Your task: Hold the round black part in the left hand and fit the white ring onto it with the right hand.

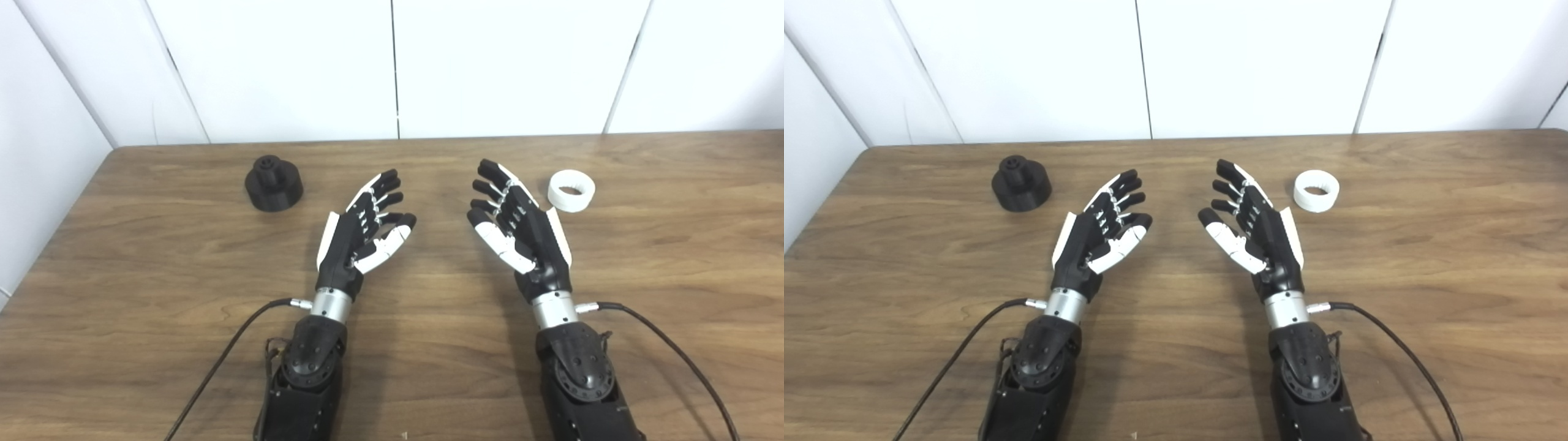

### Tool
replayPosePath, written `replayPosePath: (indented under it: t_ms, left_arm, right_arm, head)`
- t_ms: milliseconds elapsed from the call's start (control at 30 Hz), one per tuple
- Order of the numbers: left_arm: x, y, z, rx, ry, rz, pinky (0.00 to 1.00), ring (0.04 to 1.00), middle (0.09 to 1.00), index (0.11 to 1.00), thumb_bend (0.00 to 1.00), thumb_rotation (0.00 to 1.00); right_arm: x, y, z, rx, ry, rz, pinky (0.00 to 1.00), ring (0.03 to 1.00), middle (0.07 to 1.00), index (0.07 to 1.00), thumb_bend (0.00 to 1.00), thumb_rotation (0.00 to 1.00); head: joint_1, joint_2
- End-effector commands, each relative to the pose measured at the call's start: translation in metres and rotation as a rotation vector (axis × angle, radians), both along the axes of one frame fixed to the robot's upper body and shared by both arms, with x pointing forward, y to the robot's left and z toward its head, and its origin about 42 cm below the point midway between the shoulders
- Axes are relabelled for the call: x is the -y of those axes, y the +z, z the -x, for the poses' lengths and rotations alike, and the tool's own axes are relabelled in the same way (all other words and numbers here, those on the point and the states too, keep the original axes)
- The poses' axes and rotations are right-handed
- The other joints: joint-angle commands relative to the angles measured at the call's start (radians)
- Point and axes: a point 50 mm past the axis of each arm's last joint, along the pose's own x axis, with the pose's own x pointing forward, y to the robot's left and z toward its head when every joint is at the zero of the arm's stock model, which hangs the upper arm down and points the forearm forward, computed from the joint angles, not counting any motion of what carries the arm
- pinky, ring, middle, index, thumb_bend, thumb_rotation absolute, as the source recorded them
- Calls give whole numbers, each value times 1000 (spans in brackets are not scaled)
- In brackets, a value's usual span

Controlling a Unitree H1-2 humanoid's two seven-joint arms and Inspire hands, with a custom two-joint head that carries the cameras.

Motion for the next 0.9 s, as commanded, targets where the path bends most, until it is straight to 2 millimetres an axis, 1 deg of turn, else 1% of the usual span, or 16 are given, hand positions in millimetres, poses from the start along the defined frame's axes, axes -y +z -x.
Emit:
replayPosePath:
  t_ms: [0, 200, 300, 400, 467, 500, 567, 633, 767, 867]
  left_arm:
    - [3, 12, -4, 52, -10, 6, 724, 837, 875, 864, 475, 233]
    - [2, 12, -4, 57, -9, -1, 738, 838, 877, 864, 474, 230]
    - [1, 13, -4, 55, -6, -1, 722, 834, 876, 862, 480, 242]
    - [0, 12, -3, 55, -7, -2, 713, 835, 878, 865, 482, 253]
    - [2, 12, -4, 56, -7, -7, 709, 833, 878, 865, 483, 256]
    - [3, 12, -4, 58, -7, -7, 711, 832, 877, 864, 483, 249]
    - [6, 10, -4, 57, -6, -5, 716, 827, 871, 857, 491, 241]
    - [10, 10, -4, 58, -8, -6, 726, 823, 865, 853, 490, 233]
    - [15, 7, -5, 63, -20, -13, 745, 828, 873, 858, 484, 239]
    - [18, 7, -5, 60, -23, -18, 759, 841, 883, 865, 481, 253]
  right_arm:
    - [5, -24, 15, -77, -12, -6, 759, 845, 878, 851, 633, 447]
    - [4, -23, 15, -77, -14, -8, 747, 843, 880, 852, 635, 444]
    - [3, -24, 15, -76, -14, -2, 756, 848, 883, 854, 619, 438]
    - [3, -24, 15, -75, -15, 3, 757, 847, 882, 855, 629, 459]
    - [5, -25, 15, -74, -14, 0, 759, 848, 883, 856, 631, 465]
    - [6, -25, 15, -75, -14, -6, 758, 848, 882, 854, 627, 456]
    - [9, -25, 15, -79, -12, -16, 764, 850, 882, 853, 610, 436]
    - [13, -26, 16, -80, -8, -24, 772, 853, 884, 855, 594, 420]
    - [20, -27, 16, -80, -2, -20, 796, 877, 906, 868, 590, 422]
    - [24, -27, 16, -83, 1, -17, 815, 888, 914, 875, 580, 425]
  head:
    - [1, 1]
    - [2, 3]
    - [1, 4]
    - [7, 3]
    - [48, -4]
    - [55, -5]
    - [105, -13]
    - [136, -20]
    - [185, -33]
    - [208, -38]
